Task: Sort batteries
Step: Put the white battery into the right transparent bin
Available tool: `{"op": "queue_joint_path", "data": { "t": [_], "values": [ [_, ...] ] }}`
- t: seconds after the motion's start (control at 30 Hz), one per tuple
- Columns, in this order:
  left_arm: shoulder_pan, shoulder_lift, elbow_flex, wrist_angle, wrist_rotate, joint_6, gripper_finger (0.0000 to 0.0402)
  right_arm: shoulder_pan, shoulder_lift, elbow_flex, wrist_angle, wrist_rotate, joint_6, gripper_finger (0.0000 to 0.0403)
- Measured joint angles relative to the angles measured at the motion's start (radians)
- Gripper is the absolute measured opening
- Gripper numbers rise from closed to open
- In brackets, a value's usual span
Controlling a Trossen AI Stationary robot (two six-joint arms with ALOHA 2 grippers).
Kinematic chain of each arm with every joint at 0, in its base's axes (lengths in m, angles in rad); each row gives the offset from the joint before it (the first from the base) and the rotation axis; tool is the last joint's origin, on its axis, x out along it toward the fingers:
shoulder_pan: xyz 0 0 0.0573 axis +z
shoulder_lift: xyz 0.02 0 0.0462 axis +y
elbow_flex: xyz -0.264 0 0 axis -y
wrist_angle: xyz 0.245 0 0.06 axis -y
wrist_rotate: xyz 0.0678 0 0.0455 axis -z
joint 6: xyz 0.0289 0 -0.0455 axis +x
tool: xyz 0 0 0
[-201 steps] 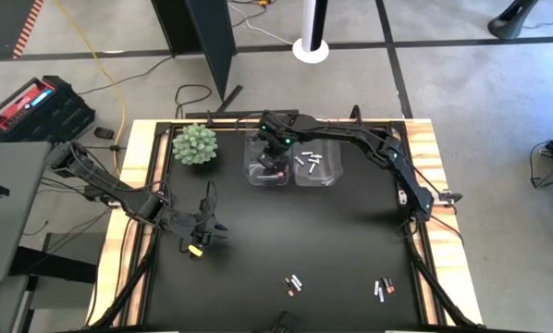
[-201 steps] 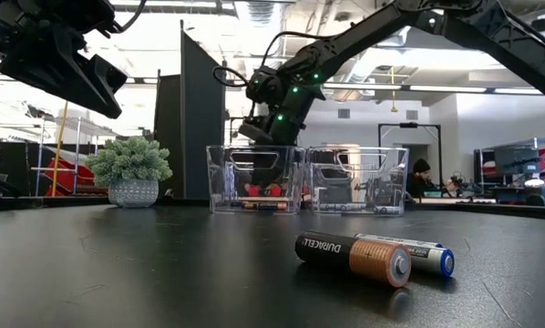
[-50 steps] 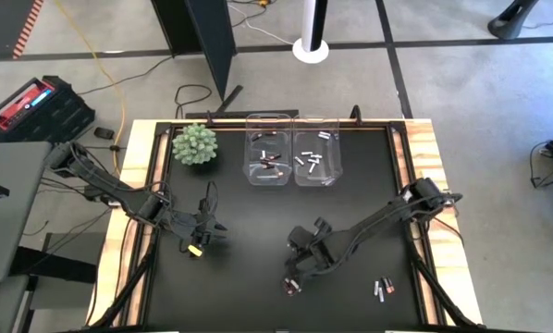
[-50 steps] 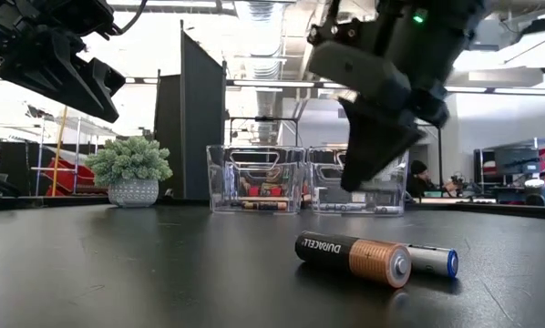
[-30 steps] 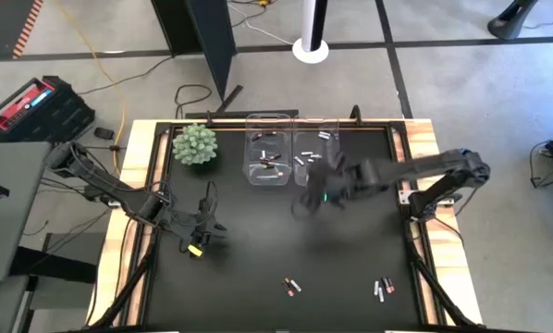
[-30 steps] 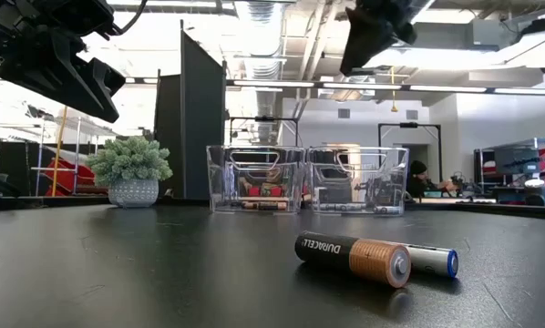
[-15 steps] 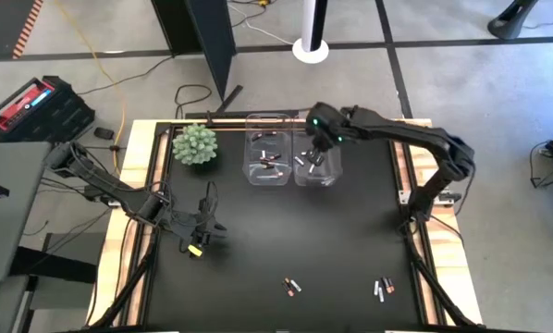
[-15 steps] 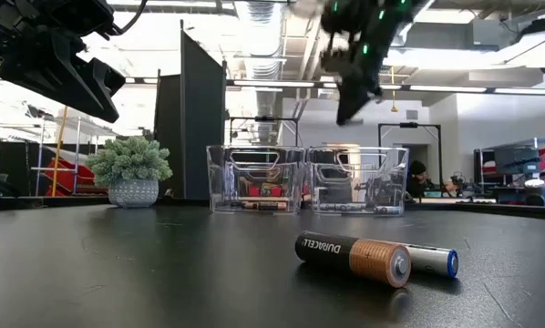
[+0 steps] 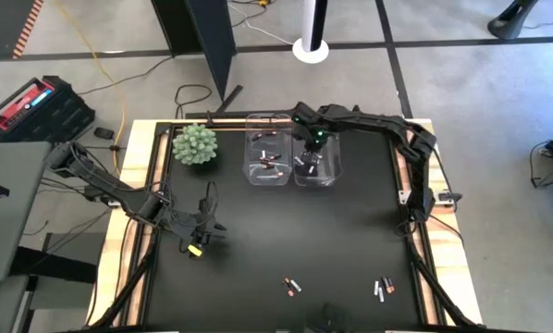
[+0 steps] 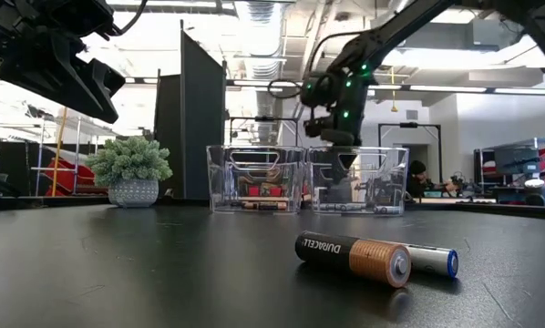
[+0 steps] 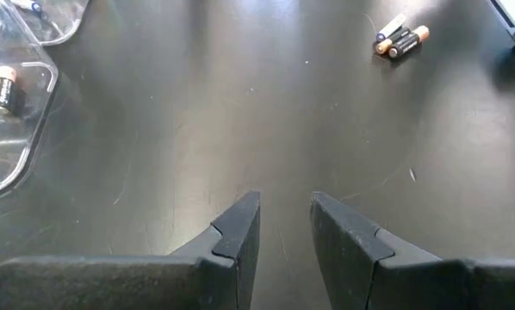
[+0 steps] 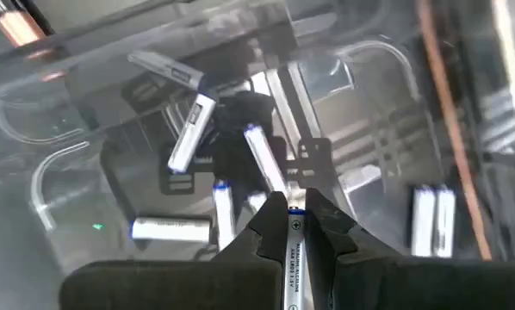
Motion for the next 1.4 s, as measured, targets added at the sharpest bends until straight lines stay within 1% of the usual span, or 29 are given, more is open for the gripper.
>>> {"op": "queue_joint_path", "data": {
  "t": [0.1,0.27,0.4,0.67,0.83,1.0,1.1,1.17,1.4],
  "values": [
    [0.000,0.000,0.000,-0.004,0.000,0.000,0.0099,0.000,0.048,0.021,-0.017,0.000,-0.044,0.0036],
    [0.000,0.000,0.000,-0.007,0.000,0.000,0.0099,-0.004,0.091,0.022,-0.027,0.000,-0.051,0.0036],
    [0.000,0.000,0.000,-0.013,0.000,0.000,0.0099,-0.004,0.099,0.022,-0.025,0.000,-0.049,0.0040],
    [0.000,0.000,0.000,-0.019,0.000,0.003,0.0099,-0.004,0.099,0.022,-0.025,-0.001,-0.042,0.0076],
    [0.000,0.000,0.000,-0.018,0.000,0.003,0.0099,-0.004,0.097,0.022,-0.027,-0.001,-0.038,0.0087],
    [0.000,0.000,0.000,-0.017,0.000,0.003,0.0099,-0.014,0.095,0.072,-0.091,0.000,0.041,0.0088],
    [0.000,0.000,0.000,-0.018,0.000,0.003,0.0099,-0.023,0.062,0.094,-0.132,0.000,0.087,0.0088],
    [0.000,0.000,0.000,-0.017,0.000,0.004,0.0099,-0.026,0.017,0.090,-0.127,-0.002,0.123,0.0088],
    [0.000,0.000,0.000,-0.018,0.000,0.030,0.0099,-0.031,-0.166,0.086,-0.126,-0.075,0.275,0.0088]
  ]
}}
